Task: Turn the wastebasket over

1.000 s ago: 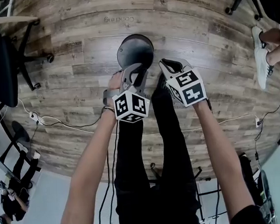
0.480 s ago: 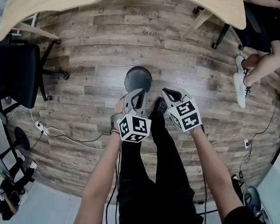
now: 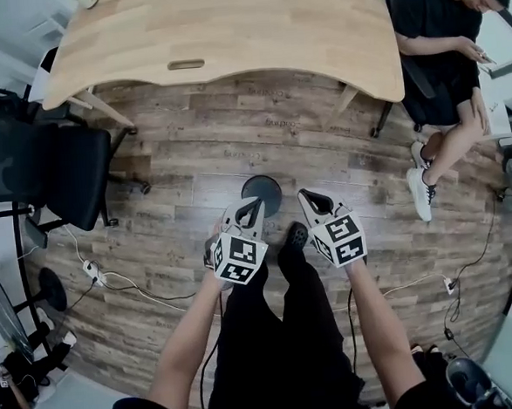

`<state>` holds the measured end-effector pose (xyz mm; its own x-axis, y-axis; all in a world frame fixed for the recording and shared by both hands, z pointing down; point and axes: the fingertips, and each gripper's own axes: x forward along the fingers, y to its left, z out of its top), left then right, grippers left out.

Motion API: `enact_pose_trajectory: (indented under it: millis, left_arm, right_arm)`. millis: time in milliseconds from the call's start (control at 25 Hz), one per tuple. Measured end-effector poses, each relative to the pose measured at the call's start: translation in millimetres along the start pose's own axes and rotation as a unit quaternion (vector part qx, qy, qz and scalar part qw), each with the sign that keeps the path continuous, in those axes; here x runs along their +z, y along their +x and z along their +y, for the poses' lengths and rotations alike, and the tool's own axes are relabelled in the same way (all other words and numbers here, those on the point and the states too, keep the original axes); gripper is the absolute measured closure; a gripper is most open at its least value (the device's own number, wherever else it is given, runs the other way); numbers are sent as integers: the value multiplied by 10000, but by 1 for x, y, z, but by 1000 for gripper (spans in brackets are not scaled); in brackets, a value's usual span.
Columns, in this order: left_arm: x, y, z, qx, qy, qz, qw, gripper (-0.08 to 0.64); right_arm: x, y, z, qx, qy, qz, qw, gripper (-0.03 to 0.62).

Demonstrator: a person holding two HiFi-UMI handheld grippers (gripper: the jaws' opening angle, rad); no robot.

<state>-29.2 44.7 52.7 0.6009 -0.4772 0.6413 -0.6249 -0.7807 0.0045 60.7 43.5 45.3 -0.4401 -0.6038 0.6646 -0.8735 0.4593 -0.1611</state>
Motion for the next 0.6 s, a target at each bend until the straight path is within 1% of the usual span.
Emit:
enact_pose_trajectory:
  millis: [80,160,360,480,600]
  left_arm:
    - [12,-15,9,-130,-188,-151,9996,543]
    - [25,-31,15,-193,-277,-343,9988,543]
    - [62,-60,21,-425,-263,-764,9958,543]
    - [81,-73,25,-505,-269,-983,9935,545]
    - [104,-84,34,-582,-376,-1157,9909,545]
  right_arm:
    - [20,-11,9,-102,-23,-193,9998,558]
    - [37,-22,18,-200,-40,-379,9991,559]
    - [73,-49,36,-449,-105,-827,9955,560]
    - [92,-64,43,-537,-68,-1059,9929,560]
    - [112,-80,44,-592,11,-1300,9897,559]
